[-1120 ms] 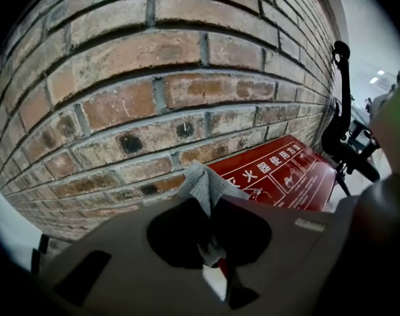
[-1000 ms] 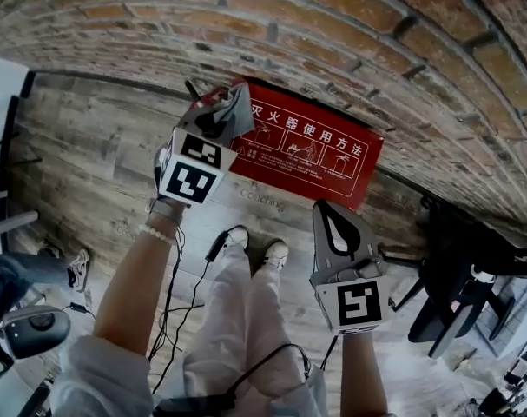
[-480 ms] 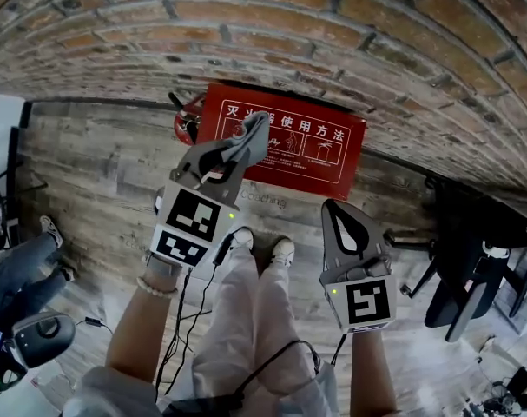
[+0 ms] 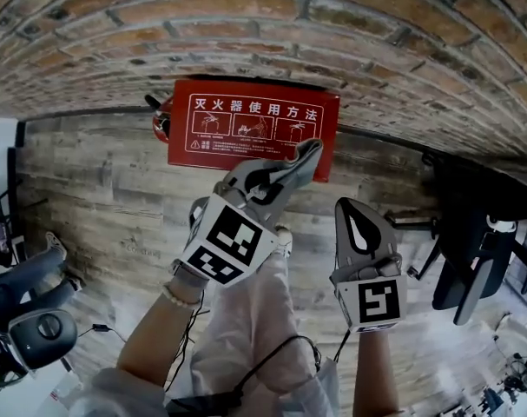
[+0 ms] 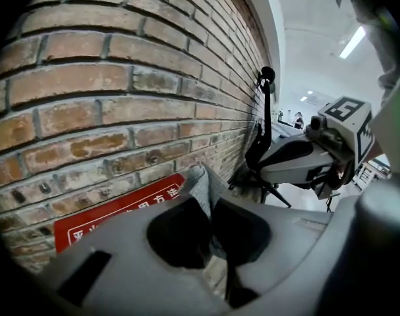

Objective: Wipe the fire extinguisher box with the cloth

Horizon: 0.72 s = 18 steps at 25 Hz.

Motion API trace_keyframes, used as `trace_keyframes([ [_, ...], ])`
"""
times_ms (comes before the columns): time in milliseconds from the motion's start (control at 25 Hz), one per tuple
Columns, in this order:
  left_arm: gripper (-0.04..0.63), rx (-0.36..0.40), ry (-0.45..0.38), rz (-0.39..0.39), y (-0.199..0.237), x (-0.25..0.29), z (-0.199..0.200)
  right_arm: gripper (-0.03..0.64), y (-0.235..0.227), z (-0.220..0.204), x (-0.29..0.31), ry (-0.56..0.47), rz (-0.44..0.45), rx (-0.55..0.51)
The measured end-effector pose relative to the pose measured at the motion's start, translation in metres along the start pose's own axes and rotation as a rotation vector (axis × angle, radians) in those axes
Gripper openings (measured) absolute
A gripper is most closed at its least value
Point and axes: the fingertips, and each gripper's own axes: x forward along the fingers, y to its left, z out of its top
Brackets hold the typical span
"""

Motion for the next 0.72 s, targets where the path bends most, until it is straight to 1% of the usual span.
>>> trace_keyframes([
  [120,0.014,0.016,0.023,-0.042,-0.018,0.021,-0.004,0.009,-0.011,-0.008,-0.01,0.001,-0.016,0.009],
  [360,0.014,0.045,0.085,-0.068,-0.031,0.058,-0.014,0.008,-0.029,-0.022,-0.023,0.011,-0.039,0.029],
  [480,0.014,0.051,0.121,-0.066,-0.031,0.076,-0.024,0.008,-0.034,-0.026,-0.026,-0.003,-0.047,0.042],
  [720,0.014,0.048,0.178,-0.032,-0.021,0.102,-0.04,0.008,-0.04,-0.034,-0.026,0.011,-0.044,0.06],
])
